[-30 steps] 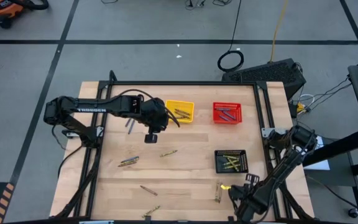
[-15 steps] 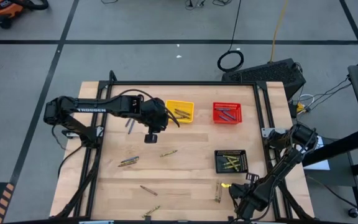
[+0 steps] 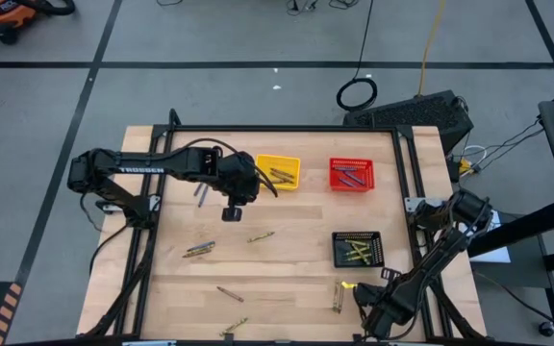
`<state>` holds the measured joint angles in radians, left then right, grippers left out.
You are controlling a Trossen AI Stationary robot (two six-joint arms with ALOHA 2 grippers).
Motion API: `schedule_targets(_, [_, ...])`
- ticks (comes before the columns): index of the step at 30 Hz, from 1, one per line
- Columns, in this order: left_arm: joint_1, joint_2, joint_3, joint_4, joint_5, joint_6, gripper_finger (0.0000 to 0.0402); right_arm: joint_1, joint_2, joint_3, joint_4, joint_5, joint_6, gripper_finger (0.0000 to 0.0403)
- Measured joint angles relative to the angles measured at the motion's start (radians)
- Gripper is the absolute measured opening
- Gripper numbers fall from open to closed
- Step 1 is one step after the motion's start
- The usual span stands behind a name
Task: Sort crayons
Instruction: Put the blue crayon into the red bin
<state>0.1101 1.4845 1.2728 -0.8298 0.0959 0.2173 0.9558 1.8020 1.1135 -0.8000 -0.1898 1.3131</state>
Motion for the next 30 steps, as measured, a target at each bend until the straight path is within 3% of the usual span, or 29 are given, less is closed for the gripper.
schedule_targets(7, [0.0,0.0,0.0,-0.002,0.0,0.0,0.0081,0.003,-0.096,0.001,0.0,-0.014,0.059,0.0001])
schedule_targets(15, [0.0,0.0,0.0,-0.145,-0.049,0.0,0.0081,-0.027,-0.214,0.002,-0.129,0.237,0.089,0.0001])
schedule_targets(20, [0.0,0.0,0.0,-0.222,-0.049,-0.001,0.0081,-0.101,-0.277,0.002,-0.294,0.383,0.08,0.0])
schedule_targets(30, [0.0,0.0,0.0,-0.25,-0.049,0.0,0.0081,-0.356,-0.36,0.002,-0.447,0.532,-0.14,0.0])
